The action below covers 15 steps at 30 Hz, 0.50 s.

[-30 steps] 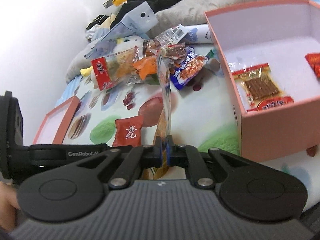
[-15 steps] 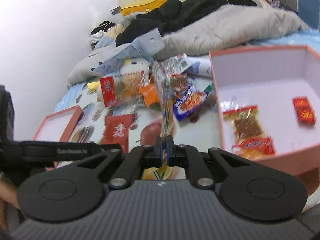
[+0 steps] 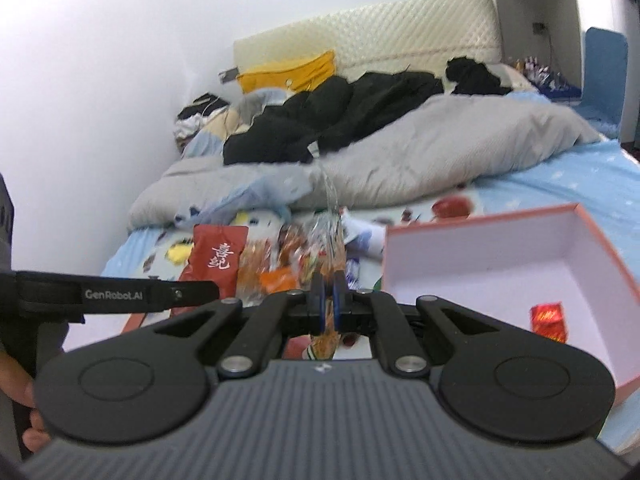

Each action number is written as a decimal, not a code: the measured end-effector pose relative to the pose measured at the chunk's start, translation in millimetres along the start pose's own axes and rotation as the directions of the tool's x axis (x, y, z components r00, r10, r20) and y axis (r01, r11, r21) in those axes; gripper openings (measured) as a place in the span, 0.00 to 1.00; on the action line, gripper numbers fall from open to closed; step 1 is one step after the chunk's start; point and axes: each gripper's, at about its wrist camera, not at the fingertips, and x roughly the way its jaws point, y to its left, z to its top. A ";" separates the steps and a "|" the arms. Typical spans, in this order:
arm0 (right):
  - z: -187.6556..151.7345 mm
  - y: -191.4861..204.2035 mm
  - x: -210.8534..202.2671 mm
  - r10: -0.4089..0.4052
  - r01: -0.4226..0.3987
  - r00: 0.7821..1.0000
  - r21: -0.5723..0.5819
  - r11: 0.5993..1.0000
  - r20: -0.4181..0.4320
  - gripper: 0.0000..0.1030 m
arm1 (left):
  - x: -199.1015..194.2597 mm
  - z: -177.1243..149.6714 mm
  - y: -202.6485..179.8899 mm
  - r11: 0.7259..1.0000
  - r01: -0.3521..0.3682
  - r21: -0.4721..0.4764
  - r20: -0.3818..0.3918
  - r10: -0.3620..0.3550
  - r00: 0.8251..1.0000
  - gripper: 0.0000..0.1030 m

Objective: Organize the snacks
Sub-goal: 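Carry the red bag into the pink box while the right tool carries the green-labelled packet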

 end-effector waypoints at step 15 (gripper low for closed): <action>46.4 -95.5 21.1 -0.191 0.194 0.979 0.038 0.980 -0.064 0.07 | 94.5 62.7 -105.0 0.986 0.099 0.136 -0.077 -0.089 0.993 0.27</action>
